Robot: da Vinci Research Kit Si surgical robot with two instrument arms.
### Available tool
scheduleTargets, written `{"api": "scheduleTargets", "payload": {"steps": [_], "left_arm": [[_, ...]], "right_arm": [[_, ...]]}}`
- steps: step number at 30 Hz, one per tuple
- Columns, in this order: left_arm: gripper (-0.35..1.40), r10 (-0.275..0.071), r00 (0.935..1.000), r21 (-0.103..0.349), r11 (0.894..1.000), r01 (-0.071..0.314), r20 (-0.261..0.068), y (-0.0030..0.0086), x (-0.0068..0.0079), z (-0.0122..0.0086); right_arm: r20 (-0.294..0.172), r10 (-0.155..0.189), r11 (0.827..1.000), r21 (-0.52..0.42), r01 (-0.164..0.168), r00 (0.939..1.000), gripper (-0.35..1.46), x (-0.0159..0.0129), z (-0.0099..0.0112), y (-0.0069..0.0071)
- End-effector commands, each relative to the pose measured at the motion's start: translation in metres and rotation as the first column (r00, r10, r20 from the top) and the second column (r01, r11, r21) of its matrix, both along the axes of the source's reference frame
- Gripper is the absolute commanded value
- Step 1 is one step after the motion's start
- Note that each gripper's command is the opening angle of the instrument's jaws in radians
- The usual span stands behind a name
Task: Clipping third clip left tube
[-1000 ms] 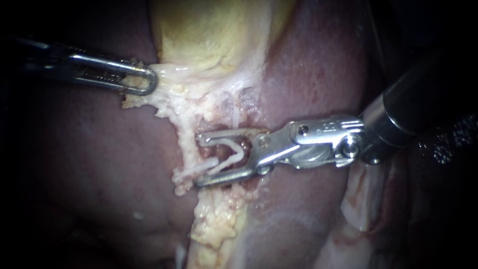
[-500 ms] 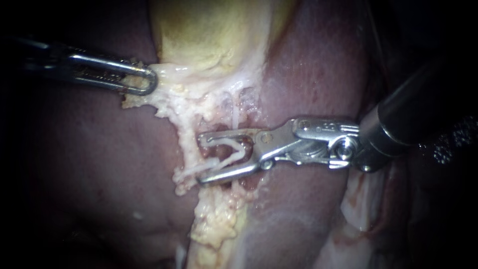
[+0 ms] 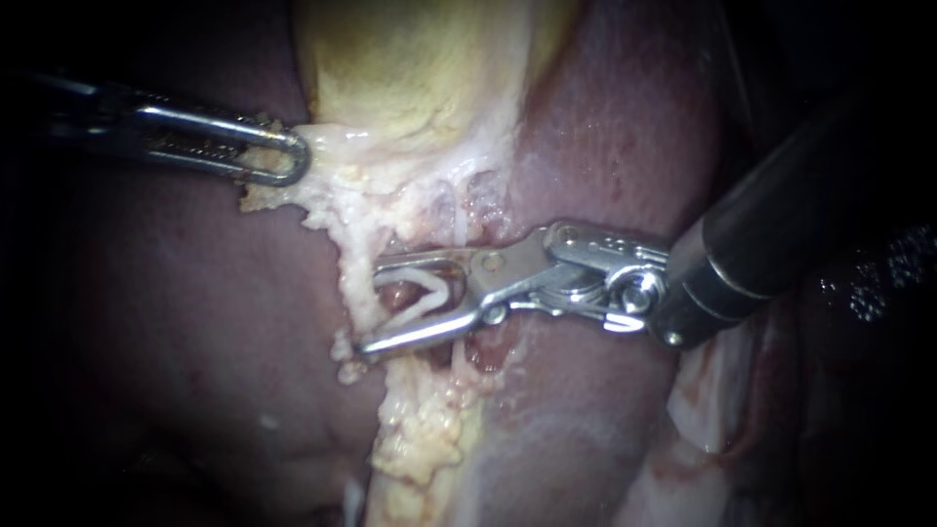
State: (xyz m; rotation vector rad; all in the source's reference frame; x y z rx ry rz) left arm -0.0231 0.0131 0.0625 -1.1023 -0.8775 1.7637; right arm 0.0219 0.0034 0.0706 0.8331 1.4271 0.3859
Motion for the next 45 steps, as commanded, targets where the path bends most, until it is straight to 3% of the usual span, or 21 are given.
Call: {"api": "scheduleTargets", "payload": {"steps": [1,5,11,19,33,39,45], "left_arm": [[-0.35,0.0,1.0,0.0,1.0,0.0,0.0,0.0,0.0,0.0001],[-0.35,0.0,1.0,0.0,1.0,0.0,0.0,0.0,0.0,0.0001],[-0.35,0.0,1.0,0.0,1.0,0.0,-0.001,0.0,-0.0001,0.0001],[-0.35,-0.001,1.0,0.0,1.0,0.001,-0.001,0.0,-0.0001,0.0001],[-0.35,0.0,1.0,0.0,1.0,0.0,0.0,0.0,0.0,0.0001],[-0.35,0.0,1.0,0.0,1.0,0.0,0.0,0.0,0.0,0.0001],[-0.35,0.0,1.0,0.0,1.0,0.0,0.0,0.0,0.0,0.0001]], "right_arm": [[-0.002,-0.003,1.0,-0.001,0.003,1.0,0.5,0.0003,0.0,0.0],[-0.008,-0.011,1.0,-0.002,0.011,0.9999,0.5,0.0015,-0.0002,0.0],[0.002,0.005,1.0,-0.003,-0.005,1.0,0.49,0.0031,-0.0003,0.0001],[0.001,0.006,1.0,-0.001,-0.006,1.0,0.49,0.0034,-0.0008,0.0002],[-0.015,-0.008,0.999,0.031,0.009,0.9999,0.45,0.0019,-0.007,0.0007],[-0.014,-0.011,0.999,0.046,0.011,0.9998,0.37,0.0017,-0.0078,0.0008],[-0.01,-0.013,0.998,0.063,0.014,0.9999,0.16,0.0012,-0.0078,0.0007]]}}
